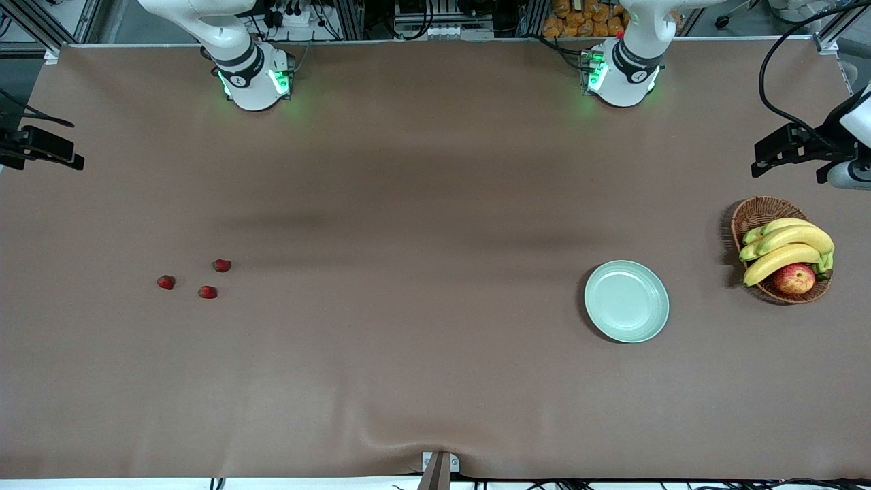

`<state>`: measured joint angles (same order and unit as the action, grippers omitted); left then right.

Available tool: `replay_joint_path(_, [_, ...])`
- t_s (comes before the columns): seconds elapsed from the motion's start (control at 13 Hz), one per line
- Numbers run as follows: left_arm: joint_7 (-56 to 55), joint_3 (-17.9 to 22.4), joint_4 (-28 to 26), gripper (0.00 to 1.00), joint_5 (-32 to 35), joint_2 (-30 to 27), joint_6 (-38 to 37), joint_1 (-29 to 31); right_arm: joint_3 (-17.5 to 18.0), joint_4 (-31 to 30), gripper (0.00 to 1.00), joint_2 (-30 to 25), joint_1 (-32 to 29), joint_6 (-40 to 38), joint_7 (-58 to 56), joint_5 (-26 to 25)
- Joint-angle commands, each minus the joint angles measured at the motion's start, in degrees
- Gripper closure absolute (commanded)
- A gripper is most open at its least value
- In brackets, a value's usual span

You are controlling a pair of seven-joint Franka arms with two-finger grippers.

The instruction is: Collect all strawberries into plate

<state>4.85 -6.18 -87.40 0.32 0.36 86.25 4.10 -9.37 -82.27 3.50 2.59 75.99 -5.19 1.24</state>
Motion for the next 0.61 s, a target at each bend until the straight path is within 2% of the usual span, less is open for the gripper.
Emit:
replay_joint_path(0.0, [-0.37,-0.24,1.62,0.0,0.82,0.69,-1.08,0.3,-0.65,0.54,0.0,-0.42,0.58,-0.85,0.53,0.61])
replay_joint_path(0.38, [-0.11,-0.24,0.83,0.0,1.17,0.6,-1.17,0.65,-0.56,0.54,0.0,0.01,0.32,0.2,0.27,0.52])
replay_joint_path(0.54, [-0.19,-0.24,0.48,0.0,0.65,0.43,-1.17,0.65,-0.56,0.27,0.0,0.8,0.23,2.92,0.27,0.61])
